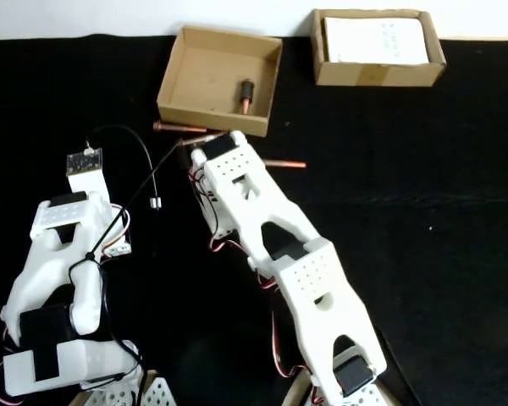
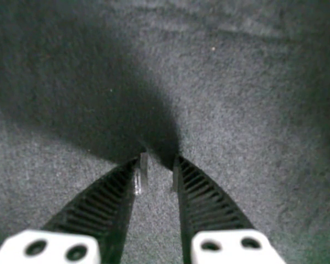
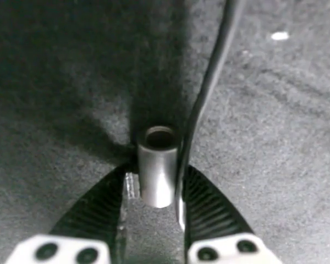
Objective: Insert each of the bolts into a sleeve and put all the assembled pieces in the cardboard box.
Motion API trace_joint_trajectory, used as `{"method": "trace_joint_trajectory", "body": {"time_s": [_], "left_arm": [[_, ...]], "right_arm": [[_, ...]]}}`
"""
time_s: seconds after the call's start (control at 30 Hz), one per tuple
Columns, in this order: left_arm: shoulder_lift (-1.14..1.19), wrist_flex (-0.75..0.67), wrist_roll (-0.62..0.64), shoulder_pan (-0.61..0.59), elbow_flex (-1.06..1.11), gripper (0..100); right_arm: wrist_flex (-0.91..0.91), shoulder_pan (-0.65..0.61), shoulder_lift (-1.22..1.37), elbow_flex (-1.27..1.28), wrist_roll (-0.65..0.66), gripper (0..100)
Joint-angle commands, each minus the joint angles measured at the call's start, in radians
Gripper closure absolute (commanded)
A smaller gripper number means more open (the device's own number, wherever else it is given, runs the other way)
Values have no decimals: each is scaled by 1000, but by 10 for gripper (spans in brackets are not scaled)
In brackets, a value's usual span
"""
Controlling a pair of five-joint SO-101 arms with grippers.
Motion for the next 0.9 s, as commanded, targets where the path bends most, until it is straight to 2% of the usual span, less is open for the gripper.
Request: {"method": "trace_joint_trajectory", "body": {"time_s": [0.0, 0.1, 0.43, 0.5, 0.6, 0.77, 0.87], "left_arm": [[1, 6, 5, -4, -33, 902], [1, 6, 5, -4, -33, 902], [1, 6, 5, -4, -33, 902], [1, 6, 5, -4, -33, 902], [1, 6, 5, -4, -33, 902], [-1, 6, 5, -10, -33, 902], [-1, 6, 3, -5, -38, 902]], "right_arm": [[-1, -5, -16, -7, 2, 914], [-1, -7, 21, -38, 2, 875], [5, -8, 119, -127, 2, 875], [7, -8, 122, -128, 2, 899], [8, -8, 120, -143, 2, 996], [15, 15, 114, -240, 0, 992], [16, 25, 27, -274, 0, 992]]}}
